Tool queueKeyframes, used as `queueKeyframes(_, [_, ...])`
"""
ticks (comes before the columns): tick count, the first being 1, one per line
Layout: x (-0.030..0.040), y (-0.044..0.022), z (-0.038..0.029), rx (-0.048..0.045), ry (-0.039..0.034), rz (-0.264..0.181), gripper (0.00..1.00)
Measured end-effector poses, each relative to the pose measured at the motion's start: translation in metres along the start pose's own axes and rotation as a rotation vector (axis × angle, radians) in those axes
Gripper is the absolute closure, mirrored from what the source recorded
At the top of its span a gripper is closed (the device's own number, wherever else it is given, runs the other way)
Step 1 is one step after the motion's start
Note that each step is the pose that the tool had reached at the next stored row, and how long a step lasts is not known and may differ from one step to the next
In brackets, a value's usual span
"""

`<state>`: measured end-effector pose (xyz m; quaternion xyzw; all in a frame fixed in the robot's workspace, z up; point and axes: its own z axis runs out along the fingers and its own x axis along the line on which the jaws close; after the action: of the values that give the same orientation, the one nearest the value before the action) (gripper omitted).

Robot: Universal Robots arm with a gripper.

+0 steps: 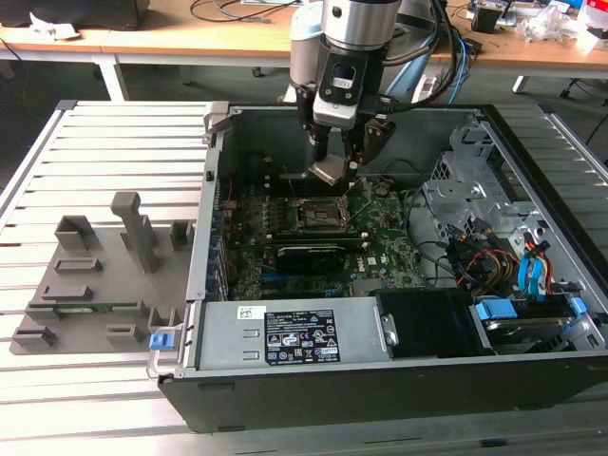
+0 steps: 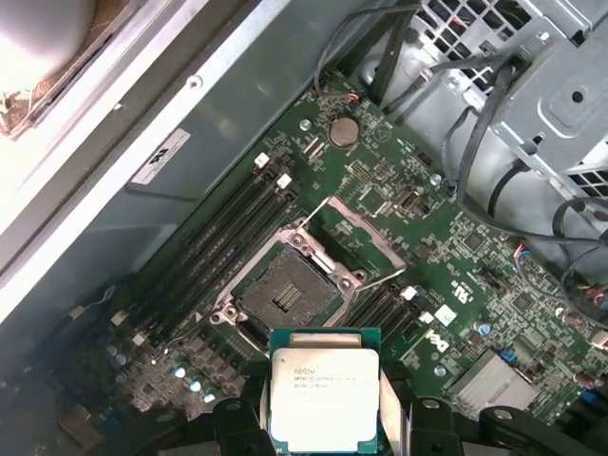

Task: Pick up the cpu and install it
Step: 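Place the cpu into insertion slot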

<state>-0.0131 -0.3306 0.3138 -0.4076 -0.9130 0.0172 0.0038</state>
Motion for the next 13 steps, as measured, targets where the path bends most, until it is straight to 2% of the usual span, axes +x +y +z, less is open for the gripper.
queueKeyframes(6, [0.0,0.0,0.0001,0.0011,0.0014,0.061,0.45])
queueKeyframes(13, [0.0,0.0,0.0002,0.0016,0.0029,0.108,0.45])
